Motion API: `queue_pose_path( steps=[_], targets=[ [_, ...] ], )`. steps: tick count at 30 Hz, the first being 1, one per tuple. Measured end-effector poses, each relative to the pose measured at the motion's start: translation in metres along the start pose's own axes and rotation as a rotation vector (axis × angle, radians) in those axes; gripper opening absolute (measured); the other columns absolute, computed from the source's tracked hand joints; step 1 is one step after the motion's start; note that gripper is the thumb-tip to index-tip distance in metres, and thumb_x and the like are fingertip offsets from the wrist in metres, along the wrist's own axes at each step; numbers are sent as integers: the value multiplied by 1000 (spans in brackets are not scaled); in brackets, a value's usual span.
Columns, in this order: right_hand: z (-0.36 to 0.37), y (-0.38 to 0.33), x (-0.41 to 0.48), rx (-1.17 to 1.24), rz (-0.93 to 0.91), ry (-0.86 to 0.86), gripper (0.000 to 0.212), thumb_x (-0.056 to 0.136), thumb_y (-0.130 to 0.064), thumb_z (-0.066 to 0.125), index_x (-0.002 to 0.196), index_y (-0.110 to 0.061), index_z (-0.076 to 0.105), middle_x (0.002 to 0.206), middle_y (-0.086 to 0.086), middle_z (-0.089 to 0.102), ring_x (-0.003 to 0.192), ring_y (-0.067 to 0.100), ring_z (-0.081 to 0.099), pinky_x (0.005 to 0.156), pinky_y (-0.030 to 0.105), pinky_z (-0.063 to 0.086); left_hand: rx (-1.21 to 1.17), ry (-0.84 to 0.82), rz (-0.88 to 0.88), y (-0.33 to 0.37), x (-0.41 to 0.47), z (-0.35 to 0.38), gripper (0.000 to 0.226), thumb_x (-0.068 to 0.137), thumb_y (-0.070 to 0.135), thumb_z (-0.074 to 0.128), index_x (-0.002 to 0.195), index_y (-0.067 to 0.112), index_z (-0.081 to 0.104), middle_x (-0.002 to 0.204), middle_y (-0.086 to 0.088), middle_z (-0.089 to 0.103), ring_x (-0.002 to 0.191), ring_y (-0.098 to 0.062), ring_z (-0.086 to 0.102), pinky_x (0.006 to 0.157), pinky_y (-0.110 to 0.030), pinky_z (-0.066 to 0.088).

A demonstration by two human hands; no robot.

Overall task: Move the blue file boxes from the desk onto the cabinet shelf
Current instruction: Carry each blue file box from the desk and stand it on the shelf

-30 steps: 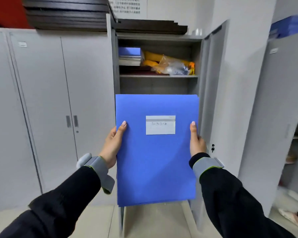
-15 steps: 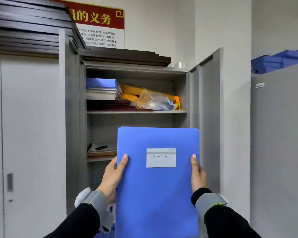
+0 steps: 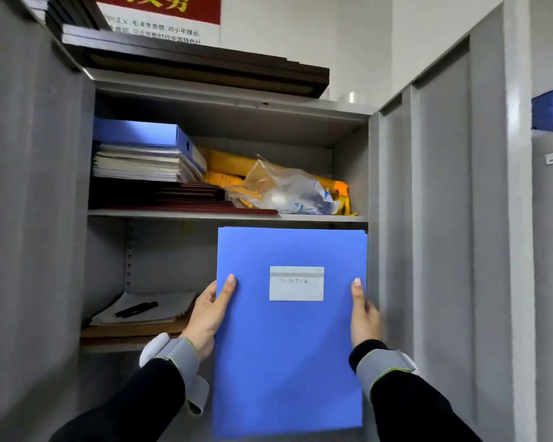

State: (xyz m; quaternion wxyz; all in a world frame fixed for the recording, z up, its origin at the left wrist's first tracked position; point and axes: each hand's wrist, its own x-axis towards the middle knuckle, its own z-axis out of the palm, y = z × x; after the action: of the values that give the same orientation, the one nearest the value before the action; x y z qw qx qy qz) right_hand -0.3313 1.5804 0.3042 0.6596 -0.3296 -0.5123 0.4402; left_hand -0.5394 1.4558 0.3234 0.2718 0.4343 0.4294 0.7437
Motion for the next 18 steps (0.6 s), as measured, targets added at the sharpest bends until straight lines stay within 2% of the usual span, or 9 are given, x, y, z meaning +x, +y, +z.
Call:
queue_pose_path(
  steps=[4,7,11,13,16,18],
  targets=[
    [34,26,87,58,-13,-32,47,75,-69,46,72,-24,57,106,-18,55,93,-2,51,73,21,38,-19,-20,29,-28,86,12,50,70,56,65,105,21,67,104,-1,75,93,-24,72,75,-38,59],
    [49,43,125,45,-44,2,44,82,-61,46,74,-19,58,105,-16,55,97,1,50,77,26,41,-6,-31,56,-43,129,15,53,66,60,66,104,24,68,105,0,75,94,-23,72,75,-35,58],
    [77,71,175,57,-74,19,37,83,-59,45,70,-27,56,79,-18,59,77,8,56,71,24,43,-3,-36,90,-67,194,17,49,66,56,66,103,24,67,102,2,75,88,-17,73,63,-25,58],
    [88,87,197,73,-98,27,32,84,-57,45,74,-29,58,82,-20,58,80,5,56,79,28,42,-13,-43,103,-80,220,16,48,64,55,66,102,24,67,100,4,76,85,-15,73,62,-23,57],
    [101,112,219,99,-102,23,28,84,-56,46,77,-31,58,89,-20,59,85,-7,53,84,27,38,-39,-58,86,-103,251,11,47,66,51,65,104,23,66,97,5,76,84,-15,73,60,-23,57],
    [107,126,233,100,-82,40,32,84,-55,46,75,-27,59,96,-15,63,91,-5,54,86,28,39,-54,-74,76,-114,269,11,43,69,48,64,103,23,67,97,4,76,85,-16,73,61,-24,57]
  ],
)
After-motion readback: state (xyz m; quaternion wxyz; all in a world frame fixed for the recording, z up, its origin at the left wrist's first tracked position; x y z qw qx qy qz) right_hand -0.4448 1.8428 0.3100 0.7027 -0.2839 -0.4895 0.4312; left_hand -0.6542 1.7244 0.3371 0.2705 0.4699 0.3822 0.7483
